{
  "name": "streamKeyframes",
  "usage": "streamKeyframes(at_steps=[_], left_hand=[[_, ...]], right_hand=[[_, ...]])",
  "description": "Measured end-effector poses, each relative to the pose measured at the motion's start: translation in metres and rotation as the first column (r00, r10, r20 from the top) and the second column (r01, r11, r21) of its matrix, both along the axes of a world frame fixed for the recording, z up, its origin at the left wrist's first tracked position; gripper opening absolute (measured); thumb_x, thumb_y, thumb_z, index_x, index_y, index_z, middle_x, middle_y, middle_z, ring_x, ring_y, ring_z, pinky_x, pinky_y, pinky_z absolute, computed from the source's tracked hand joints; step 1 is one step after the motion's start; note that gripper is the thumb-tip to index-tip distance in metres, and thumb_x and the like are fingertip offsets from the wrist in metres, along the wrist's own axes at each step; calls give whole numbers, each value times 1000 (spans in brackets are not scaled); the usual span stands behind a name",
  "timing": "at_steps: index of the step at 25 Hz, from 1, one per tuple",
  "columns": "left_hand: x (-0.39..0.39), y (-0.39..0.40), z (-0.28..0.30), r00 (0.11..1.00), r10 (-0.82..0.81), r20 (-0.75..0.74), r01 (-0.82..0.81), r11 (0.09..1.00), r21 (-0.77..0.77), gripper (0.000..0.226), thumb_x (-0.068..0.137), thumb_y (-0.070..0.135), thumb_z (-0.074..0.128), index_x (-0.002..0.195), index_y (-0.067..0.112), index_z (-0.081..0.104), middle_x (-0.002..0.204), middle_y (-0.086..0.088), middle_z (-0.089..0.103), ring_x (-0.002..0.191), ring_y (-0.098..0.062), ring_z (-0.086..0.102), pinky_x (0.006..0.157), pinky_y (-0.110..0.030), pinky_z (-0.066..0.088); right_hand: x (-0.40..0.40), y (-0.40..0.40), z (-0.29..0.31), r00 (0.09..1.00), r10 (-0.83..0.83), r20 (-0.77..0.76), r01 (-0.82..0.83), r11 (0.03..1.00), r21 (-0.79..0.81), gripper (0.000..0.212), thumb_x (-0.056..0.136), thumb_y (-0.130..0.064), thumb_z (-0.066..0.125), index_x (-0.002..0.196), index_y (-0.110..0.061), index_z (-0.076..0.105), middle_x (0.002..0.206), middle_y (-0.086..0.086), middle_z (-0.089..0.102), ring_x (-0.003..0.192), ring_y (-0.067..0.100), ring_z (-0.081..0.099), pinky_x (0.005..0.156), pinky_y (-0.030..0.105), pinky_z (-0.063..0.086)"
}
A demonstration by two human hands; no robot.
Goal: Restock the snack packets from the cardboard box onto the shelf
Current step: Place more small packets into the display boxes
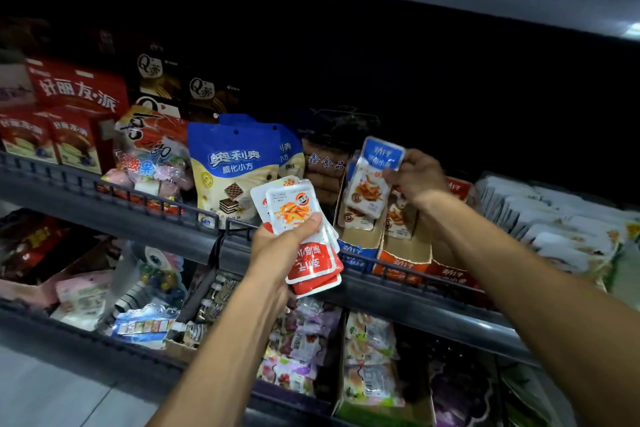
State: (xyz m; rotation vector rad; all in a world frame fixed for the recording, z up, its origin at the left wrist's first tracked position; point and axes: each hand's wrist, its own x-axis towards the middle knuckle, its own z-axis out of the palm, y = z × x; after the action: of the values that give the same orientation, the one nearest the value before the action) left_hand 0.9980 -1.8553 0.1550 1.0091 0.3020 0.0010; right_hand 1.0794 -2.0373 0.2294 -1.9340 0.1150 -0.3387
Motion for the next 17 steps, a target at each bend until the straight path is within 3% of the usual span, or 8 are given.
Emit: streamKeyframes(at_steps=[4, 6, 10, 13, 17], left_hand=[[0, -3, 1, 1000, -13, 0, 13, 1000, -6, 38, 77, 14, 83, 111, 11, 66, 94, -8, 77, 65, -18, 73, 50, -27, 57], [1, -3, 0, 1000, -18, -3, 18, 1000, 8, 42, 76, 15, 84, 113, 11, 65, 94, -8, 77, 66, -18, 74, 50, -28, 57], [2, -4, -2, 1000, -28, 6, 28, 1000, 14, 43, 75, 17, 85, 113, 13, 65, 94, -7, 77, 69, -20, 75, 52, -29, 58], [2, -6, -2, 1000, -23, 18, 22, 999, 23, 37, 76, 16, 83, 109, 12, 67, 93, -6, 77, 74, -22, 75, 60, -32, 60], [2, -6, -3, 1000, -24, 13, 24, 999, 36, 37, 75, 17, 84, 108, 12, 68, 91, -5, 78, 78, -25, 75, 69, -37, 61]], right_hand=[[8, 4, -22, 997, 80, -4, -80, 980, -182, 18, 87, 0, 64, 96, -17, 63, 99, 1, 67, 98, 19, 64, 82, 32, 53], [13, 5, -28, 999, 19, 42, -4, 943, -333, 19, 86, -3, 65, 99, -16, 66, 94, 0, 66, 92, 16, 61, 83, 30, 51], [19, 3, -39, 980, -114, 162, 180, 852, -491, 12, 83, -13, 69, 85, -23, 64, 83, -3, 64, 84, 19, 63, 75, 33, 53], [21, -1, -46, 969, -130, 209, 227, 797, -560, 15, 82, -16, 70, 92, -24, 63, 98, -1, 66, 90, 20, 63, 75, 31, 51], [25, -5, -54, 951, -195, 239, 306, 701, -644, 37, 79, -24, 74, 113, -23, 59, 123, 3, 58, 112, 26, 55, 90, 40, 50]])
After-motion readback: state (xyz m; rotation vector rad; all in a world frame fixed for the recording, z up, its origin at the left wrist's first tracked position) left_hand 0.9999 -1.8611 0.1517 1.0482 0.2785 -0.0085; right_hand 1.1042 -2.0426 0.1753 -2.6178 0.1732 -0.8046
